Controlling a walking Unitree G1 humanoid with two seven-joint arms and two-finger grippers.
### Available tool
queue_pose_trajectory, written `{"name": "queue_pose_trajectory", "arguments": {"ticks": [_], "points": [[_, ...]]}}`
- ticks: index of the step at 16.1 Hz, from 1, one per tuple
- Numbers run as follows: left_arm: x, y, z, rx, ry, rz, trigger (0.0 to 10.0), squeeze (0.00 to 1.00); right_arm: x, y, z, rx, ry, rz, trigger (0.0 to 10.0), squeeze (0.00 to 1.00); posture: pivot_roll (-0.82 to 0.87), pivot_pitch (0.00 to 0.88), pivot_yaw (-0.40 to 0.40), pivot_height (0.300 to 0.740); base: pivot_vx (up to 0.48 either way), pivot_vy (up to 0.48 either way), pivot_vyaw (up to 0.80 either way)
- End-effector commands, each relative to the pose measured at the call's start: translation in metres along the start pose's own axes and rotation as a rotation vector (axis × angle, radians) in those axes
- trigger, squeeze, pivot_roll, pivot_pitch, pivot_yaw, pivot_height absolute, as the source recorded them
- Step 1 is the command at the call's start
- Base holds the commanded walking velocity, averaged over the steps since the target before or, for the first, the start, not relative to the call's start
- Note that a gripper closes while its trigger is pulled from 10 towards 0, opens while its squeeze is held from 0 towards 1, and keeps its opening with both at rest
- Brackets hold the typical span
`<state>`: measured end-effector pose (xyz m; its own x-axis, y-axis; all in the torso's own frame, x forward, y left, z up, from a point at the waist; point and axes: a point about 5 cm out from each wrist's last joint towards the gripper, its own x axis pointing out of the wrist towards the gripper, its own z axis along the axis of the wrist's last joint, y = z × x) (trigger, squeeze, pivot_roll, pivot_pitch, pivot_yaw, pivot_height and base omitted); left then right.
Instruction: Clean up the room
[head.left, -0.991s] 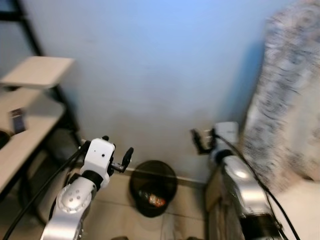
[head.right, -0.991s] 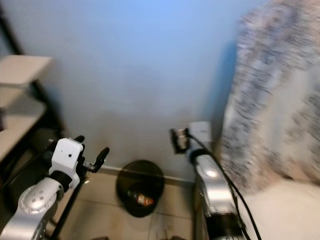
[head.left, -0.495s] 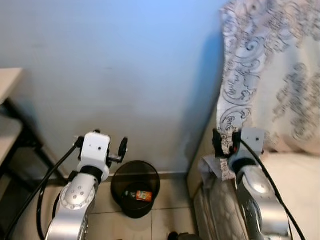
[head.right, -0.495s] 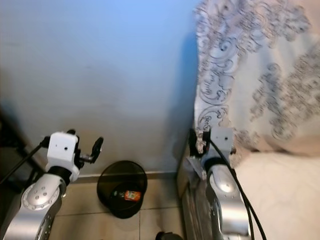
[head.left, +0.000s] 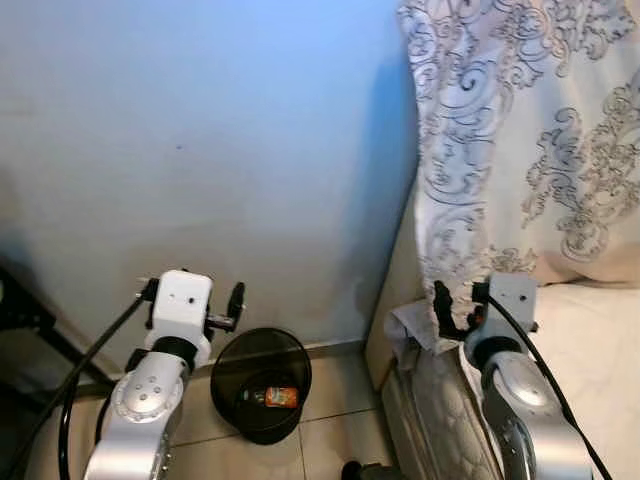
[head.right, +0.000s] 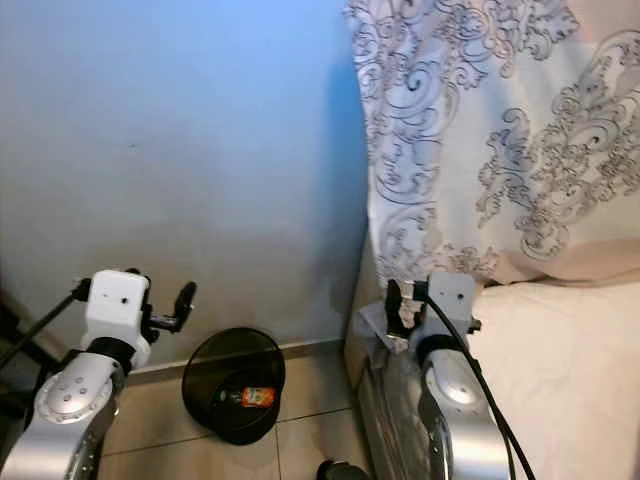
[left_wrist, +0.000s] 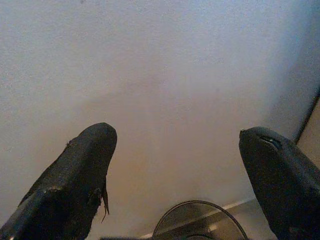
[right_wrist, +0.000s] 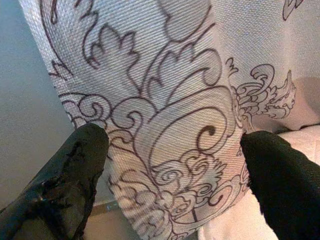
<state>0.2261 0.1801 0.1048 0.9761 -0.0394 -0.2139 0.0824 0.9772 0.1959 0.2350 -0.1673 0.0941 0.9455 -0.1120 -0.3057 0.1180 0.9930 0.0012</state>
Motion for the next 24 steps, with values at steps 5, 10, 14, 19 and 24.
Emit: {"name": "queue_pose_trajectory", "arguments": {"ticks": [5, 10, 14, 19, 24], "points": [[-0.006, 0.018, 0.008, 0.036, -0.038, 0.068, 10.0, 0.00, -0.002, 0.005, 0.005, -0.027, -0.013, 0.044, 10.0, 1.00, 0.13, 0.000, 0.004, 0.740, 0.000, 0.000, -0.71], [-0.003, 0.021, 0.013, 0.079, -0.078, 0.074, 10.0, 0.00, -0.008, 0.007, 0.012, 0.031, -0.075, -0.006, 10.0, 1.00, 0.12, 0.000, 0.001, 0.740, 0.000, 0.000, -0.70], [0.008, 0.008, 0.020, 0.078, -0.109, 0.022, 10.0, 0.00, 0.002, 0.003, 0.013, 0.048, -0.083, -0.022, 10.0, 1.00, 0.12, 0.000, 0.010, 0.740, 0.000, 0.000, -0.70], [0.009, 0.011, 0.014, 0.046, -0.104, 0.052, 10.0, 0.00, 0.009, 0.008, 0.020, 0.015, -0.086, 0.014, 10.0, 1.00, 0.11, 0.000, -0.018, 0.740, 0.000, 0.000, -0.71], [0.014, -0.004, 0.017, 0.017, -0.116, 0.021, 10.0, 0.00, 0.010, -0.006, 0.019, 0.007, -0.073, -0.019, 10.0, 1.00, 0.09, 0.000, -0.023, 0.740, 0.000, 0.000, -0.72]]}}
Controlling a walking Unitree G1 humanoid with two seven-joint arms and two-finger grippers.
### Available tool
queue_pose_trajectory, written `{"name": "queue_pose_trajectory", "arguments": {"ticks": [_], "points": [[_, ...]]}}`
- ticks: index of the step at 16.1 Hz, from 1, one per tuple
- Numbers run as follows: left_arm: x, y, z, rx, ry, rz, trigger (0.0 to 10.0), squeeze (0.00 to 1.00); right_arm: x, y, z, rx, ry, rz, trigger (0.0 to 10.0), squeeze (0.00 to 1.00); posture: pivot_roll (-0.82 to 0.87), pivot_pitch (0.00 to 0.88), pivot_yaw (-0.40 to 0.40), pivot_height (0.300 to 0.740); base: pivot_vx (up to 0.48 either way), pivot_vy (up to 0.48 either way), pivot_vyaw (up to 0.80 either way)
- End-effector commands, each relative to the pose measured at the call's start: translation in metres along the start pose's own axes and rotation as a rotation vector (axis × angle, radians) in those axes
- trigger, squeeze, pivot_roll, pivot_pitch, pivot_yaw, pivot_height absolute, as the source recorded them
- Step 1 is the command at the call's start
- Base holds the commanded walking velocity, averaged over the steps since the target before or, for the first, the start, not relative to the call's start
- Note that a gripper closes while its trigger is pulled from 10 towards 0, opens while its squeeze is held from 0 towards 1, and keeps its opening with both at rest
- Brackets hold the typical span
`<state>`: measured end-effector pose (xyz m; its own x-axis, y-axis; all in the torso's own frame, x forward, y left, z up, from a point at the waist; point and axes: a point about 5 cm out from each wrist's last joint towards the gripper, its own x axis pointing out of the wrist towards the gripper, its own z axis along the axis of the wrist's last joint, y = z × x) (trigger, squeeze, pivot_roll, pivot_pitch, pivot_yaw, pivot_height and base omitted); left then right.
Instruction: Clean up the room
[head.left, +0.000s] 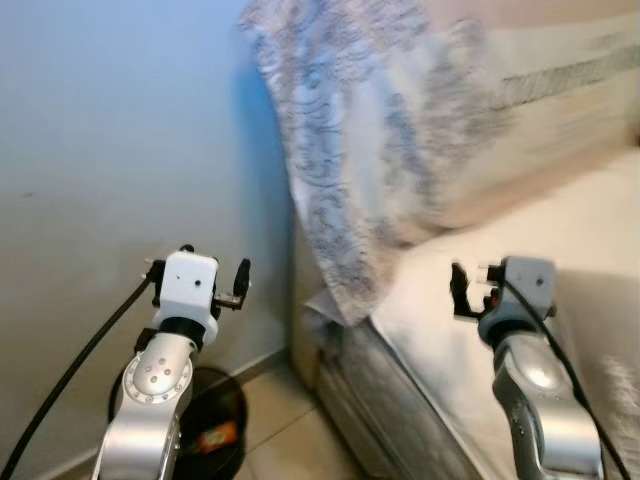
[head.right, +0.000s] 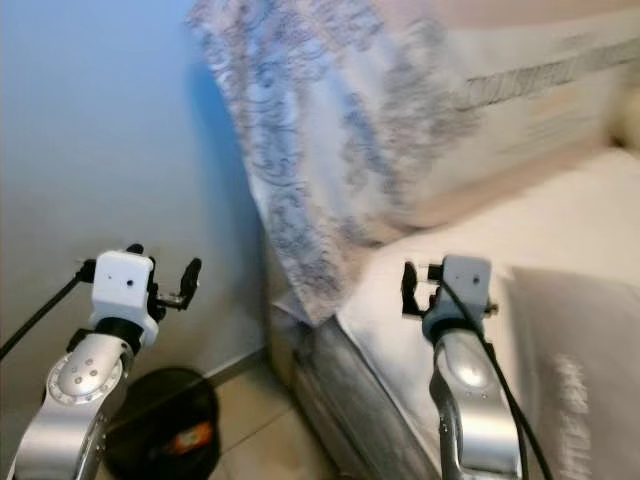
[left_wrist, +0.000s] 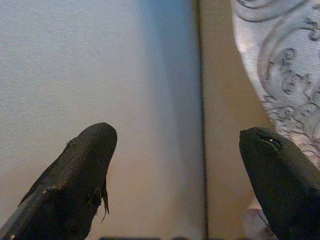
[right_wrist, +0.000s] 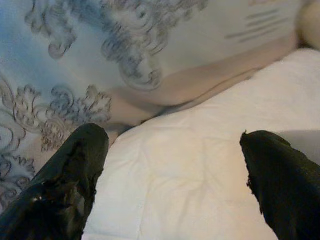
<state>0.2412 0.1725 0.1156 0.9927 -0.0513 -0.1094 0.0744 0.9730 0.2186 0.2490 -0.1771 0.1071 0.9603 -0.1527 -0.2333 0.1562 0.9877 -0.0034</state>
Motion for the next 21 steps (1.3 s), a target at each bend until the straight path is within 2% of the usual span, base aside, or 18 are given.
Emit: {"name": "queue_pose_trajectory", "arguments": {"ticks": [1, 3, 5, 7, 9, 10, 12, 15, 21], "points": [[0.001, 0.001, 0.002, -0.007, -0.010, 0.011, 10.0, 0.00, -0.001, 0.002, 0.002, 0.000, 0.001, 0.021, 10.0, 1.00, 0.09, 0.000, -0.023, 0.740, 0.000, 0.000, -0.72], [0.001, 0.003, 0.001, -0.049, 0.004, 0.030, 10.0, 0.00, -0.004, 0.000, 0.005, 0.004, -0.013, 0.017, 10.0, 1.00, 0.09, 0.000, -0.017, 0.740, 0.000, 0.000, -0.72], [0.002, 0.006, 0.005, -0.039, -0.012, 0.037, 10.0, 0.00, -0.006, 0.002, 0.017, 0.020, -0.088, 0.038, 10.0, 1.00, 0.06, 0.000, -0.001, 0.740, 0.000, 0.000, -0.72], [0.005, 0.009, 0.010, -0.065, -0.024, 0.048, 10.0, 0.00, -0.006, 0.004, 0.022, 0.012, -0.115, 0.039, 10.0, 1.00, 0.07, 0.000, -0.004, 0.740, 0.000, 0.000, -0.72], [0.007, 0.011, 0.013, -0.058, -0.037, 0.059, 10.0, 0.00, -0.005, 0.001, 0.020, 0.025, -0.101, 0.014, 10.0, 1.00, 0.07, 0.000, -0.007, 0.740, 0.000, 0.000, -0.72], [0.007, 0.014, 0.014, -0.018, -0.053, 0.084, 10.0, 0.00, -0.005, 0.000, 0.018, 0.025, -0.091, 0.009, 10.0, 1.00, 0.08, 0.000, -0.009, 0.740, 0.000, 0.000, -0.72], [0.008, 0.018, 0.014, -0.023, -0.062, 0.121, 10.0, 0.00, -0.003, 0.000, 0.016, 0.009, -0.071, -0.003, 10.0, 1.00, 0.07, 0.000, -0.010, 0.740, 0.000, 0.000, -0.72], [0.010, 0.017, 0.013, -0.037, -0.056, 0.112, 10.0, 0.00, -0.002, 0.000, 0.014, -0.014, -0.048, -0.001, 10.0, 1.00, 0.06, 0.000, -0.008, 0.740, 0.000, 0.000, -0.72], [0.011, 0.014, 0.011, -0.039, -0.049, 0.105, 10.0, 0.00, -0.002, -0.001, 0.014, -0.028, -0.043, -0.007, 10.0, 1.00, 0.05, 0.000, -0.006, 0.740, 0.000, 0.369, -0.72]]}}
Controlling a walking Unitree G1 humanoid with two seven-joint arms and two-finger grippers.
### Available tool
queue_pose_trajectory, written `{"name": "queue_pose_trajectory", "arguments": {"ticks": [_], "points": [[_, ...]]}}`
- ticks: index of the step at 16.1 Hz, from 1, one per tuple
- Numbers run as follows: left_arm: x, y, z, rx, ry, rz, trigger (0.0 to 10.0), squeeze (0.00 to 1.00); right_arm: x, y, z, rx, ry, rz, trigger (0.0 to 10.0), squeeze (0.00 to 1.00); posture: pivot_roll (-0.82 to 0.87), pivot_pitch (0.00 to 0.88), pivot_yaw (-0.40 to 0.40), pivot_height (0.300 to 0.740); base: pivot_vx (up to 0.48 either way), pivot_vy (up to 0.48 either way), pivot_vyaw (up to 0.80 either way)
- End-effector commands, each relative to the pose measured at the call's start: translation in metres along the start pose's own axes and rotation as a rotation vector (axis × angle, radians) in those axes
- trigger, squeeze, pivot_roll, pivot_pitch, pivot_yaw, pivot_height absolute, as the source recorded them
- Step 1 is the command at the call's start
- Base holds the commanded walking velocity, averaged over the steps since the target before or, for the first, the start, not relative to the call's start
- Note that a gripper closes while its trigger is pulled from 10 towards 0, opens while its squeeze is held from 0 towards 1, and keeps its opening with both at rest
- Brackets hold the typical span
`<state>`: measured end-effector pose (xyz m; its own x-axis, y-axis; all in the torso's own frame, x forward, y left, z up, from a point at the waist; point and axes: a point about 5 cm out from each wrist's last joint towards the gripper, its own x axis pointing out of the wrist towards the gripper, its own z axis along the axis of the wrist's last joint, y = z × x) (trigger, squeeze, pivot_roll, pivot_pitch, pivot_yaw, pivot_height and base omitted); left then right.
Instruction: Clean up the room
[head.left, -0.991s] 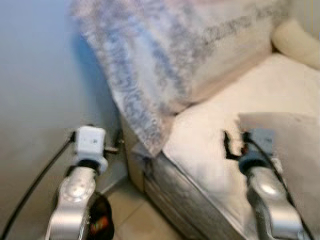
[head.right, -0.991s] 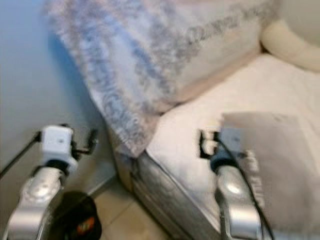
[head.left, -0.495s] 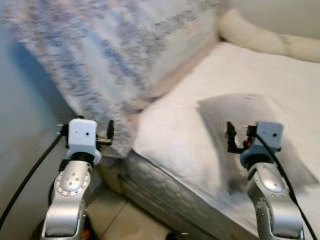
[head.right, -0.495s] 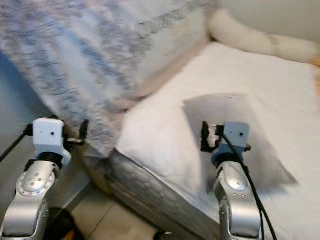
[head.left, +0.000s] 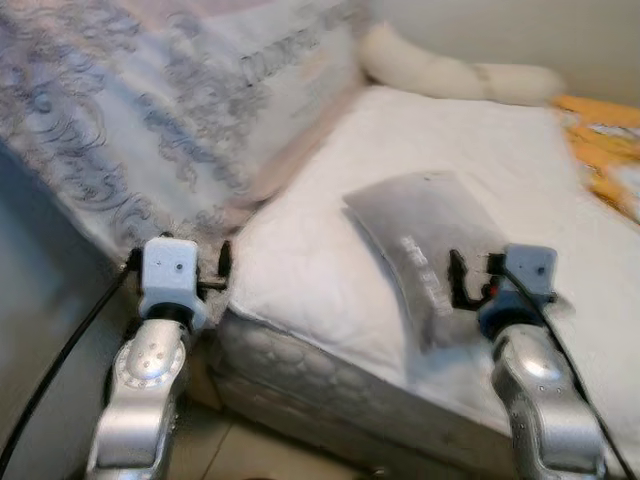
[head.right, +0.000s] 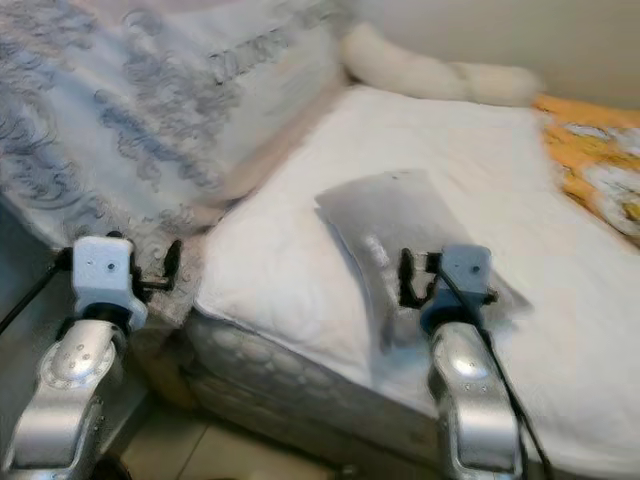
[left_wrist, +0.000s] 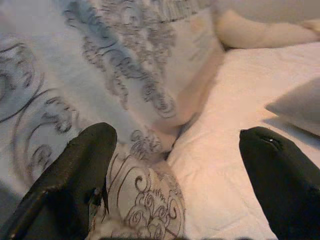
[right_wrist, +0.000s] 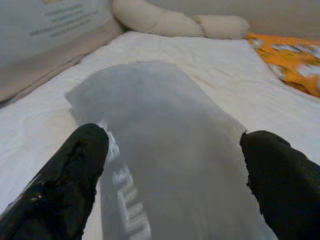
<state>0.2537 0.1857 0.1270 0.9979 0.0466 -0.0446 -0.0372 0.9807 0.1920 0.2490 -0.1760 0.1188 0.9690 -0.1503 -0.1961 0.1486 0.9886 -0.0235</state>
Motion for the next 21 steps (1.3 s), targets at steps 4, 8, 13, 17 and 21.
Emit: {"name": "queue_pose_trajectory", "arguments": {"ticks": [4, 8, 13, 17, 21], "points": [[0.001, -0.001, 0.001, -0.005, -0.007, 0.000, 10.0, 0.00, 0.000, -0.002, 0.003, -0.009, -0.006, -0.008, 10.0, 0.00, 0.05, 0.000, -0.004, 0.740, 0.000, 0.000, -0.50], [0.001, 0.001, 0.002, -0.020, -0.016, -0.007, 10.0, 0.00, 0.001, -0.001, 0.006, -0.019, -0.015, 0.005, 10.0, 0.00, 0.05, 0.000, -0.001, 0.740, 0.138, 0.000, 0.00], [0.003, 0.001, 0.002, -0.023, -0.020, -0.023, 10.0, 0.00, 0.009, -0.003, 0.013, -0.070, -0.050, 0.006, 10.0, 0.00, 0.05, 0.000, 0.005, 0.740, 0.315, 0.000, 0.00], [0.005, 0.002, 0.003, -0.021, -0.024, -0.025, 10.0, 0.00, 0.012, -0.005, 0.011, -0.061, -0.044, 0.001, 10.0, 0.00, 0.05, 0.000, 0.015, 0.740, 0.337, 0.000, -0.78], [0.006, 0.002, 0.003, -0.018, -0.029, -0.036, 10.0, 0.00, 0.011, -0.003, 0.010, -0.051, -0.044, 0.015, 10.0, 0.00, 0.05, 0.000, 0.016, 0.740, 0.338, 0.000, 0.00]]}}
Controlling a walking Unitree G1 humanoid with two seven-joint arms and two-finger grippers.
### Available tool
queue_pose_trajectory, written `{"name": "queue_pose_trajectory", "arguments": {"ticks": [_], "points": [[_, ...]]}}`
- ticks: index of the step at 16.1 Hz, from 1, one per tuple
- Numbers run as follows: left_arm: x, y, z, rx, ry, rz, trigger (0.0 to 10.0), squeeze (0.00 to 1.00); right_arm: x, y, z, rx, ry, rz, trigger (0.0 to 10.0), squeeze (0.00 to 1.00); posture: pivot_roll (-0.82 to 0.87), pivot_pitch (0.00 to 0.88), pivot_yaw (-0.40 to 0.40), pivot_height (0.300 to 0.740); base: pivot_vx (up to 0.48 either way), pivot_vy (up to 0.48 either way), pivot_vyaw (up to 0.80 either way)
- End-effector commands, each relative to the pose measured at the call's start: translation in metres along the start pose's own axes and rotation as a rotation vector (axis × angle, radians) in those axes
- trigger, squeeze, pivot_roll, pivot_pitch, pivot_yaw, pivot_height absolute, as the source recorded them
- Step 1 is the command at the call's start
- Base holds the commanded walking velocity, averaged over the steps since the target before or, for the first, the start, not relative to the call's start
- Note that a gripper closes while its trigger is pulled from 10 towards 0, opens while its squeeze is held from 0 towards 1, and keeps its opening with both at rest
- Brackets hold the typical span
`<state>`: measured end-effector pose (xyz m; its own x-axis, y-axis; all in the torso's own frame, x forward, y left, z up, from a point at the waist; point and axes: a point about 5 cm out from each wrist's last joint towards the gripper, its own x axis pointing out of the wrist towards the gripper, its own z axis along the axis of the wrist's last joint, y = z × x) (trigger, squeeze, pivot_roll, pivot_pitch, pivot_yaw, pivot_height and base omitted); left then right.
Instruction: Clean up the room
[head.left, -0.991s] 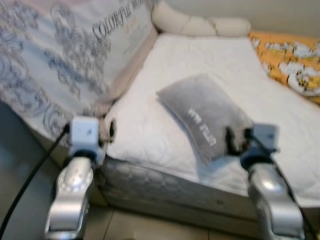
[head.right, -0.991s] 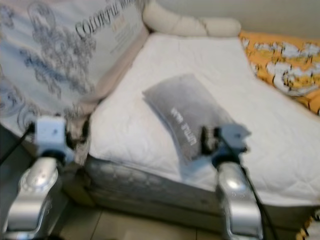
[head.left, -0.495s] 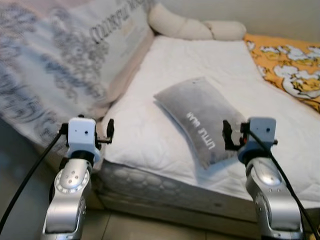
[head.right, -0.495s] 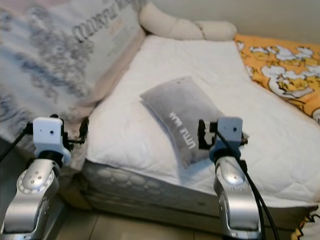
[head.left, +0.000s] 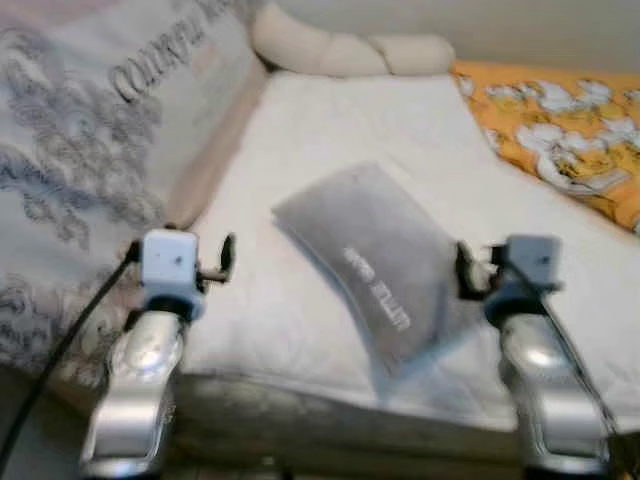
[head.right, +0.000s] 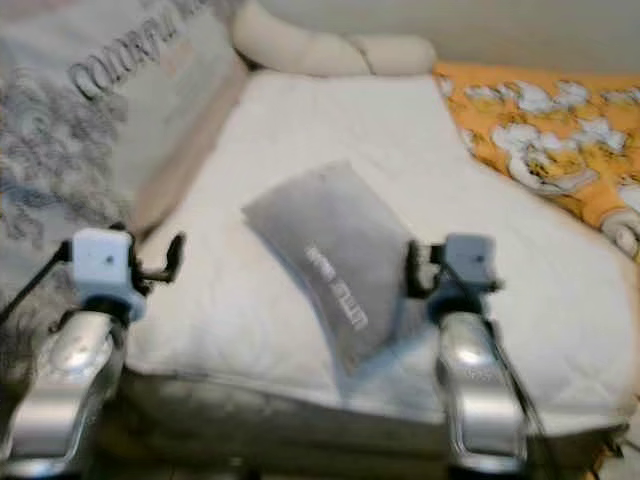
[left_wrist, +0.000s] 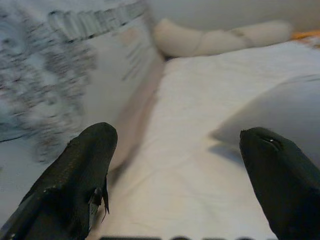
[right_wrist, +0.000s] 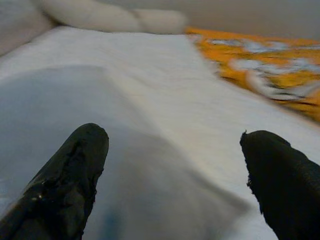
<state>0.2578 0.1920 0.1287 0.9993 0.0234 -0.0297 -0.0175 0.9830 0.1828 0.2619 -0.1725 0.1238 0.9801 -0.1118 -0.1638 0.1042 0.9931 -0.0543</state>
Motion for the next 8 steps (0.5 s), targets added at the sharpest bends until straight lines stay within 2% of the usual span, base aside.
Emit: {"name": "queue_pose_trajectory", "arguments": {"ticks": [1, 6, 8], "points": [[0.0020, -0.0049, 0.0020, -0.009, -0.010, -0.017, 10.0, 0.00, 0.0000, -0.0073, 0.0021, -0.013, -0.011, -0.018, 10.0, 0.00, 0.05, 0.000, 0.015, 0.740, 0.337, 0.000, 0.00], [0.0000, -0.0036, 0.0000, -0.006, -0.010, -0.016, 10.0, 0.00, -0.0009, 0.0016, 0.0031, -0.044, -0.019, 0.075, 10.0, 0.00, 0.05, 0.000, 0.014, 0.740, 0.334, 0.000, 0.00], [-0.0002, -0.0039, -0.0004, -0.006, -0.008, -0.018, 10.0, 0.00, -0.0016, 0.0008, 0.0019, -0.047, -0.016, 0.060, 10.0, 0.00, 0.05, 0.000, 0.016, 0.740, 0.322, 0.000, 0.59]]}}
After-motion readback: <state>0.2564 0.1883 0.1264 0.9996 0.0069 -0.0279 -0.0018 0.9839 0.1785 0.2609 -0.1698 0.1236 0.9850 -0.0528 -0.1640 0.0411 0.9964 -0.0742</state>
